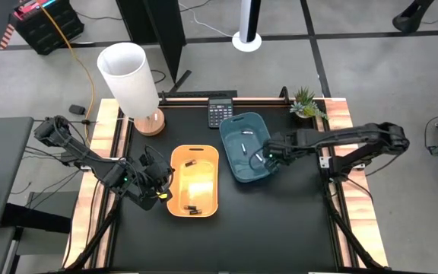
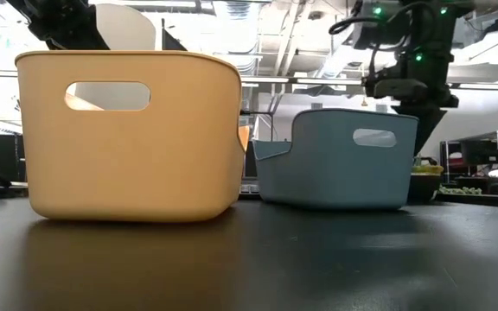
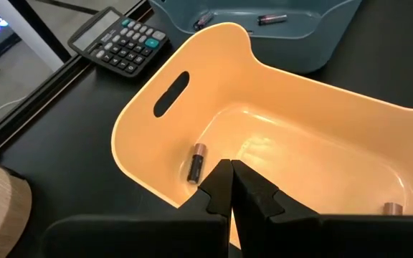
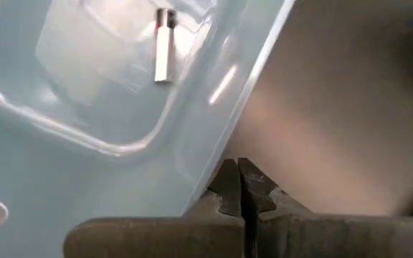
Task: Sort batteries
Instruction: Adjust the yellow and blue bins
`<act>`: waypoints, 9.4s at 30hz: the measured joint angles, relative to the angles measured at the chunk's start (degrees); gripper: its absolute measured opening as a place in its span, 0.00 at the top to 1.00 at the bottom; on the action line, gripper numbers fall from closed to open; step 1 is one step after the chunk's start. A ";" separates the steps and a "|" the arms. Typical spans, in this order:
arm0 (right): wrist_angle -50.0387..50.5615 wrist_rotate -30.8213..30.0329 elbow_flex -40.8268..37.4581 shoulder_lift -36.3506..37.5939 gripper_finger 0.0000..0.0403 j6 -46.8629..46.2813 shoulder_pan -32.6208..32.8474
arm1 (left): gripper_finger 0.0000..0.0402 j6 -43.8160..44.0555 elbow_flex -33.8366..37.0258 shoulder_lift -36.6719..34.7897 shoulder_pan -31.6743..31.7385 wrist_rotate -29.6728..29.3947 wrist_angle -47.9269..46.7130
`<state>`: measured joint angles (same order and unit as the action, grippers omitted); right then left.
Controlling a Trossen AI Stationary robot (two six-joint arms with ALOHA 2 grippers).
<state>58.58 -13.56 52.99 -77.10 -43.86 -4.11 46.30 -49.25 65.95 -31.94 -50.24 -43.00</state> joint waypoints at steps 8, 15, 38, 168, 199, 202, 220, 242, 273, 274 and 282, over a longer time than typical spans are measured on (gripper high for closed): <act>8.30 -14.70 2.62 2.96 1.00 -11.60 3.75 | 1.00 0.08 -0.01 0.00 0.15 -0.02 0.16; 2.44 -19.17 6.24 7.16 1.00 -4.13 9.71 | 1.00 0.22 -0.02 0.00 0.31 -0.07 0.22; -5.64 -2.05 6.19 -6.01 1.00 3.46 16.40 | 1.00 -0.02 -0.02 0.00 1.73 -0.15 1.99; -18.20 -13.34 -7.92 -0.72 1.00 -10.97 22.03 | 1.00 16.90 16.68 1.07 2.90 14.12 17.81; -34.23 -15.50 4.48 -1.23 1.00 29.73 11.40 | 1.00 15.41 16.68 1.07 2.01 17.55 15.06; -36.03 -10.78 4.48 -3.37 1.00 35.93 8.81 | 1.00 15.39 16.68 1.07 2.02 17.55 15.08; -41.58 -2.63 9.59 -20.68 1.00 45.25 1.29 | 1.00 13.27 16.68 1.07 2.02 17.59 15.45; -39.52 -3.07 15.26 -25.29 1.00 40.86 -2.85 | 1.00 12.77 16.68 1.07 2.01 18.35 14.12; -35.85 -6.63 15.23 -19.65 1.00 36.46 3.71 | 1.00 0.67 16.65 1.05 12.10 15.23 10.87; -35.15 -7.21 15.23 -18.21 1.00 36.19 4.01 | 1.00 0.15 16.65 1.05 12.41 15.22 10.86; -20.99 -15.28 13.69 -6.72 1.00 27.93 4.46 | 1.00 -2.10 16.65 1.05 12.87 17.45 10.78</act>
<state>37.59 -28.84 66.68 -83.82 -15.93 0.35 44.21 -32.60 67.00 -19.07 -32.79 -32.23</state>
